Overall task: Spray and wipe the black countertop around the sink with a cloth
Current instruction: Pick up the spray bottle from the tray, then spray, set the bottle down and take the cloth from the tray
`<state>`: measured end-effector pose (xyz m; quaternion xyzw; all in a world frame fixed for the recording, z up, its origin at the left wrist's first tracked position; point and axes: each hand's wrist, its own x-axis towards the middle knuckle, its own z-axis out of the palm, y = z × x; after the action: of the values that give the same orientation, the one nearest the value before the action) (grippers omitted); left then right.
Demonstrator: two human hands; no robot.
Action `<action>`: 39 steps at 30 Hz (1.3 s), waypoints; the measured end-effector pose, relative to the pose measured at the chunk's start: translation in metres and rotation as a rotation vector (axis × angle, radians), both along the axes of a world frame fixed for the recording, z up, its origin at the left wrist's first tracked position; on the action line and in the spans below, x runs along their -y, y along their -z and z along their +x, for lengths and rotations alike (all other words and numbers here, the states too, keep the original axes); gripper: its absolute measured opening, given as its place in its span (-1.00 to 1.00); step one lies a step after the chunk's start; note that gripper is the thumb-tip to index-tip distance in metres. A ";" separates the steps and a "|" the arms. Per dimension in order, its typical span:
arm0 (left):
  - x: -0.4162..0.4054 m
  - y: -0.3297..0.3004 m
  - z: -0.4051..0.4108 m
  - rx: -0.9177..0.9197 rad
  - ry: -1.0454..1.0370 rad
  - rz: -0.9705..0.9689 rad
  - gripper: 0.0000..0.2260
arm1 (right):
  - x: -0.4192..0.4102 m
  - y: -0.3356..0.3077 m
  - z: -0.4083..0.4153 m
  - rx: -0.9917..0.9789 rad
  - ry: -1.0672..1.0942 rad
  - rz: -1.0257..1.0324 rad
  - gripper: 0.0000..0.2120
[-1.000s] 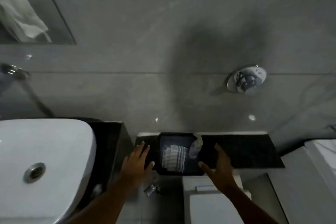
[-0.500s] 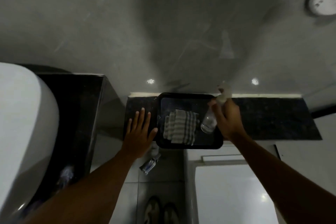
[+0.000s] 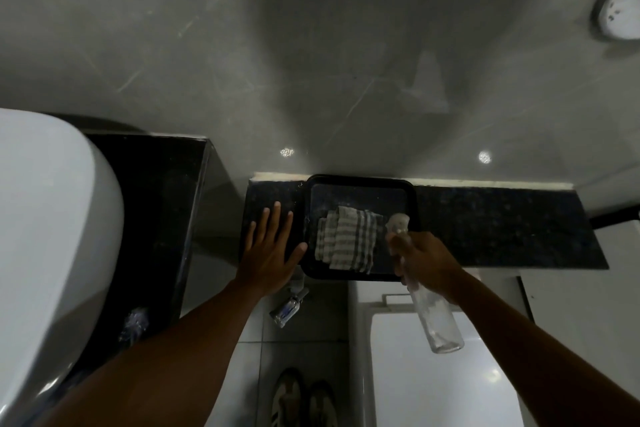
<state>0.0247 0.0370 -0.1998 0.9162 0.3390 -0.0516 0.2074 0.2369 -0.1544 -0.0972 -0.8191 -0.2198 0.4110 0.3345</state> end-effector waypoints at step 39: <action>-0.001 0.008 -0.002 -0.015 0.010 0.052 -0.32 | 0.004 0.024 -0.036 0.259 0.575 0.400 -0.29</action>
<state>0.0226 0.0383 -0.2082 0.9225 0.3371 -0.0509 0.1808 0.2014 -0.1581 -0.1217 -0.8109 -0.0971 0.1421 0.5593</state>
